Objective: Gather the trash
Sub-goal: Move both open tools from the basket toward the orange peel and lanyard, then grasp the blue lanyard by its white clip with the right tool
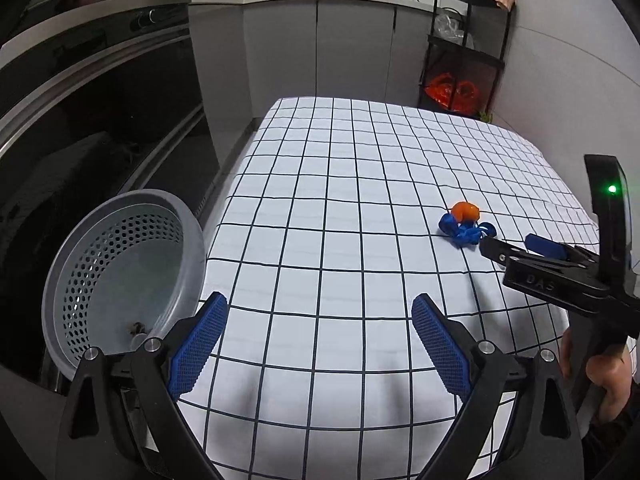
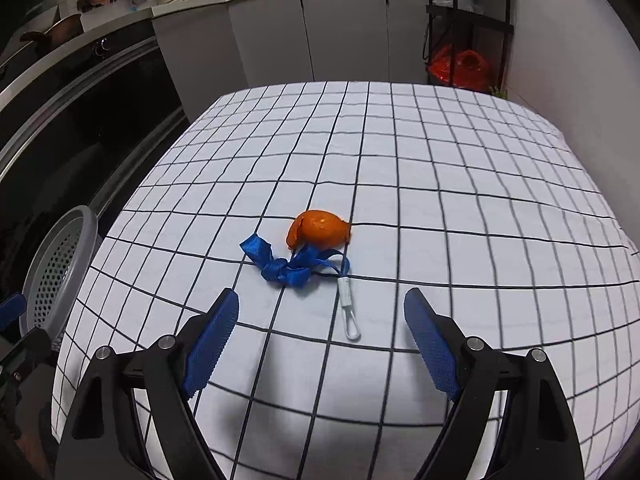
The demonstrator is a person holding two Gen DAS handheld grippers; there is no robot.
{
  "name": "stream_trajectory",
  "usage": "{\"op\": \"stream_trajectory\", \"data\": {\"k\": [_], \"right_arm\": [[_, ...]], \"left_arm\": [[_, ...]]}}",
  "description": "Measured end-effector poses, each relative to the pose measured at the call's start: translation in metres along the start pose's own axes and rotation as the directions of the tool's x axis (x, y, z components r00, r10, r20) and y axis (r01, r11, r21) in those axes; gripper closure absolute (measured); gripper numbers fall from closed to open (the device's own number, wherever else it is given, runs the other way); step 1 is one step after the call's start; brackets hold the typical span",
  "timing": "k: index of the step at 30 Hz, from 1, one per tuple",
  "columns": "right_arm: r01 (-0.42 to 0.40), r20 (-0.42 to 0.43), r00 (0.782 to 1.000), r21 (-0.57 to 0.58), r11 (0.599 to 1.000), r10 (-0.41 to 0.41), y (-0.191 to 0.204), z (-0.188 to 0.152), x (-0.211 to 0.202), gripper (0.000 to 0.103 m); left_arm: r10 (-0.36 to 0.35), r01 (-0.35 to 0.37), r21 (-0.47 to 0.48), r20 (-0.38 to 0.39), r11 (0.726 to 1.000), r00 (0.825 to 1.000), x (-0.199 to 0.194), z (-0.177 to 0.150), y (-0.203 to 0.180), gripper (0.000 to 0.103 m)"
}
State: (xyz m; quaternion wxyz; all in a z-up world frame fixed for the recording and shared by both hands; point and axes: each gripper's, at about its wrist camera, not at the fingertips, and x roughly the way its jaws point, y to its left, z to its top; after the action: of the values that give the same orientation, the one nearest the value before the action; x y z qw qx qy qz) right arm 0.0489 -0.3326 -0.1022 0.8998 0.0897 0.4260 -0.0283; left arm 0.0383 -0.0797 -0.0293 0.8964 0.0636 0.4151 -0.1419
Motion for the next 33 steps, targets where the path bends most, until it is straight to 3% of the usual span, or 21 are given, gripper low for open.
{"op": "stream_trajectory", "data": {"k": [9, 17, 19, 21, 22, 27, 33], "right_arm": [[0.001, -0.058, 0.998, 0.023, 1.0, 0.0, -0.004, 0.003, 0.032, 0.022], [0.038, -0.045, 0.998, 0.001, 0.999, -0.038, 0.002, 0.008, 0.037, 0.023], [0.043, -0.042, 0.998, -0.014, 0.999, -0.043, 0.005, 0.009, 0.037, 0.028], [0.062, -0.039, 0.997, -0.038, 0.997, -0.063, 0.008, 0.011, 0.037, 0.047], [0.066, -0.038, 0.997, -0.047, 0.997, -0.068, 0.01, 0.011, 0.037, 0.052], [0.016, -0.054, 0.998, -0.008, 1.0, -0.017, 0.003, 0.007, 0.031, 0.096], [-0.045, -0.042, 0.998, 0.075, 0.996, 0.049, -0.022, 0.001, 0.012, 0.097]], "left_arm": [[0.018, -0.018, 0.008, -0.039, 1.0, 0.999, 0.017, -0.001, -0.001, 0.012], [0.018, -0.018, 0.01, -0.05, 1.0, 0.999, 0.025, -0.001, -0.006, 0.012], [0.015, -0.015, 0.011, -0.051, 1.0, 0.999, 0.027, 0.0, -0.008, 0.012], [0.012, -0.012, 0.013, -0.053, 1.0, 0.999, 0.029, 0.0, -0.01, 0.012], [0.011, -0.01, 0.014, -0.053, 1.0, 0.999, 0.031, 0.0, -0.011, 0.012], [-0.003, 0.003, 0.015, -0.053, 1.0, 0.999, 0.035, 0.003, -0.017, 0.012], [-0.027, 0.028, 0.02, -0.042, 0.999, 0.999, 0.04, 0.012, -0.029, 0.012]]}}
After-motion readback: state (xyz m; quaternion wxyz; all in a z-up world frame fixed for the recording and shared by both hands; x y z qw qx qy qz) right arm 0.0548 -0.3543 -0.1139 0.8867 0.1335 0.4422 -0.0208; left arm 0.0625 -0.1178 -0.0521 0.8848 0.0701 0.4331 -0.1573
